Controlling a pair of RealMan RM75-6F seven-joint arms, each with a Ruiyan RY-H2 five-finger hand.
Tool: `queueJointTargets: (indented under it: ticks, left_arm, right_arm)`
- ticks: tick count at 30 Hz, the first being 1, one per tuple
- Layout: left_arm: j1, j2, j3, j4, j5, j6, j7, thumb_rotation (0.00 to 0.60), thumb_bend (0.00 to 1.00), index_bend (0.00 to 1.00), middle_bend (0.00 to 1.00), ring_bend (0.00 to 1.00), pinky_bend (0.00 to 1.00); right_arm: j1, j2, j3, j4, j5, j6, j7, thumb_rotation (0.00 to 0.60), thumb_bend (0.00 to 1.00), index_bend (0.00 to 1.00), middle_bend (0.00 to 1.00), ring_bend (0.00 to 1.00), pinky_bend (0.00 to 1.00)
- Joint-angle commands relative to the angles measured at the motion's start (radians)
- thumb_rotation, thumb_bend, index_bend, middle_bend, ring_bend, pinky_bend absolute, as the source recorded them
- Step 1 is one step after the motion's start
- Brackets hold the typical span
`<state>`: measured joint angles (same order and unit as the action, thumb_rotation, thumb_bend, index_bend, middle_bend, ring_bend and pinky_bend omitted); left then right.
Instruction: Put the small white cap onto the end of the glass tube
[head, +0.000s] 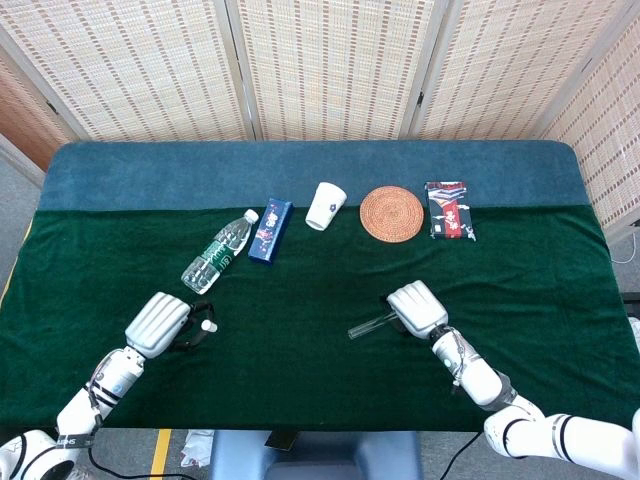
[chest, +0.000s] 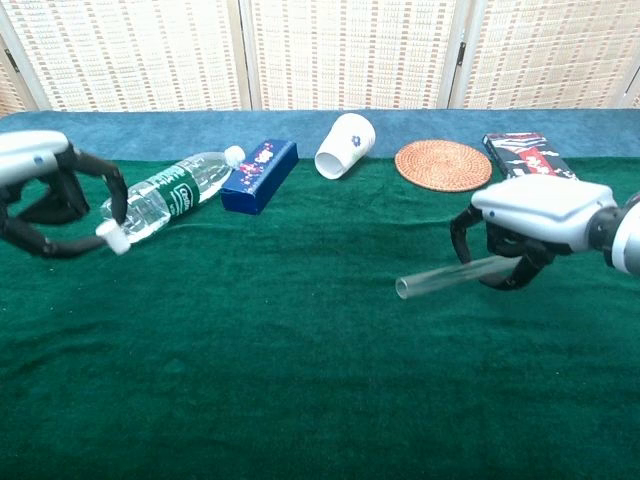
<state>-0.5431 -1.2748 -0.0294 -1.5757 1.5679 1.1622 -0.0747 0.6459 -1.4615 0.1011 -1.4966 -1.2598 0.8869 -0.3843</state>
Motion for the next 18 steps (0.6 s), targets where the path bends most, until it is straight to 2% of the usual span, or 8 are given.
queueJointTargets:
  ticks: [1,9,15,18]
  left_arm:
    - [0.001,0.028,-0.043,-0.016,-0.03,0.029,-0.073,0.6,0.53,0.53,1.0,0.88,0.8]
    - [-0.031,0.035,-0.108,-0.036,-0.059,0.026,-0.174,0.6,0.54,0.54,1.0,0.88,0.8]
    - [-0.048,-0.027,-0.145,-0.052,-0.045,0.076,-0.163,0.6,0.54,0.54,1.0,0.88,0.8]
    - [-0.052,-0.06,-0.148,-0.056,-0.035,0.093,-0.147,0.6,0.54,0.55,1.0,0.88,0.8]
  right_arm:
    - [-0.001,0.009,0.043,-0.045,0.022,0.016,0.091,0.6,0.66,0.91,1.0,1.0,1.0]
    - [0.003,-0.048,0.111,-0.089,0.055,0.038,0.282,0.6,0.68,0.92,1.0,1.0,1.0]
    - [0.02,-0.095,0.141,-0.093,0.098,0.028,0.344,0.6,0.69,0.92,1.0,1.0,1.0]
    - [0.024,-0.115,0.152,-0.091,0.117,0.025,0.378,0.6,0.69,0.92,1.0,1.0,1.0]
